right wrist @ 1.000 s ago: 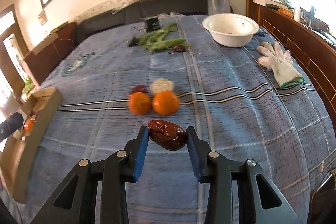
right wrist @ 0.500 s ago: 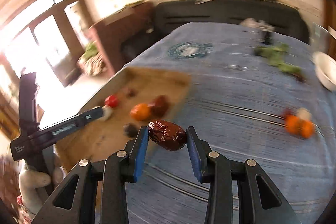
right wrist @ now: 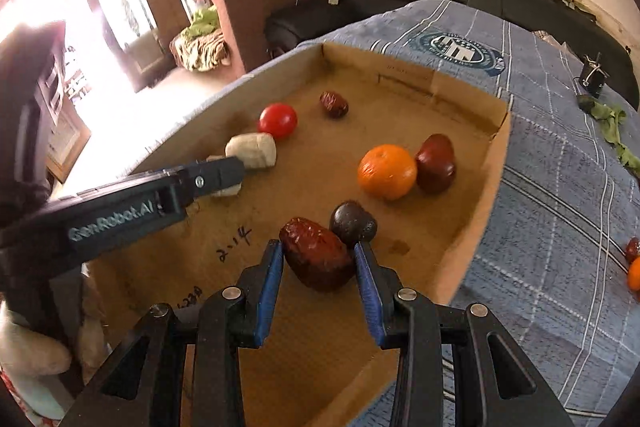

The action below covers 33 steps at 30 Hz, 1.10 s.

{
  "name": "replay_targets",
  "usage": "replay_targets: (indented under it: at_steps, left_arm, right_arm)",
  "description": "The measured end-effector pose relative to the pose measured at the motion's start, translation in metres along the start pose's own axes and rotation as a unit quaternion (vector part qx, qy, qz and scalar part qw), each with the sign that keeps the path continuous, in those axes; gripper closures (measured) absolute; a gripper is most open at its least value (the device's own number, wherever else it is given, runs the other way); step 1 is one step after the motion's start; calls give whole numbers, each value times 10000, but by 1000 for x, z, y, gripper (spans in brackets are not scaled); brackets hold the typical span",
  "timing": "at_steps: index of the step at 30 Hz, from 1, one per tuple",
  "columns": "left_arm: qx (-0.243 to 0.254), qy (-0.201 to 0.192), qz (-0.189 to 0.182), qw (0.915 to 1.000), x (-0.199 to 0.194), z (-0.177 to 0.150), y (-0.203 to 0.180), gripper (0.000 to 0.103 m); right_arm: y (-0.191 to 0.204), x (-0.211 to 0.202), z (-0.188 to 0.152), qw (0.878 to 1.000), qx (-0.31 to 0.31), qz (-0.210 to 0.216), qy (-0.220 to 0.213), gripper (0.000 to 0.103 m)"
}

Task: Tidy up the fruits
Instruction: 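Carry the yam slice and jujube into the tray and open both grippers, then lift both tools out of the tray back toward the oranges on the cloth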

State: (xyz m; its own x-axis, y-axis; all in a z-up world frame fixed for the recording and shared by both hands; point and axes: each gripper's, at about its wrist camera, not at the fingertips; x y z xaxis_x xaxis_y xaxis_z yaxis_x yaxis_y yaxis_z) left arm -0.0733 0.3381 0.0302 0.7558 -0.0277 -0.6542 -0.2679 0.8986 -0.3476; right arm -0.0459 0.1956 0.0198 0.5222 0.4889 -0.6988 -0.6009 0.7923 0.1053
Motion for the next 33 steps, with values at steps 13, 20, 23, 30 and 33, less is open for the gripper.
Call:
replay_targets:
  at_steps: [13, 20, 23, 30, 33]
  left_arm:
    - [-208, -429, -38, 9989, -36, 11, -3, 33]
    - [357, -563, -70, 9978, -51, 6, -45, 21]
    - [759, -553, -80, 9956, -52, -2, -70, 21]
    - [1462, -534, -89, 9878, -53, -23, -123, 21]
    - [1604, -527, -100, 9856, -54, -28, -136, 21]
  right_arm:
    - [-3, -28, 0, 9986, 287, 246, -382, 51]
    - [-28, -66, -5, 9934, 764, 160, -840, 35]
    - [-48, -84, -10, 9896, 1020, 28, -1013, 30]
    - [-98, -113, -36, 9796, 1613, -296, -1158, 26]
    - [-118, -123, -48, 9757, 1818, -360, -1172, 26]
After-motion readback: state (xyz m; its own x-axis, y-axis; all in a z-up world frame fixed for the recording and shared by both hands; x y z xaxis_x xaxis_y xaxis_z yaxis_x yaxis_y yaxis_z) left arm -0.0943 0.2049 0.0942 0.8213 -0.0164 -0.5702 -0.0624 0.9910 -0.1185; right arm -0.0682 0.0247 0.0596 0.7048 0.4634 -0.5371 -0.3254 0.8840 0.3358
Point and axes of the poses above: each gripper's, at about its wrist camera, not at the fingertips, and x roughly the way its jaws point, y to its left, z to its top, and after that the axes turned 9 degrees about -y, right-handed
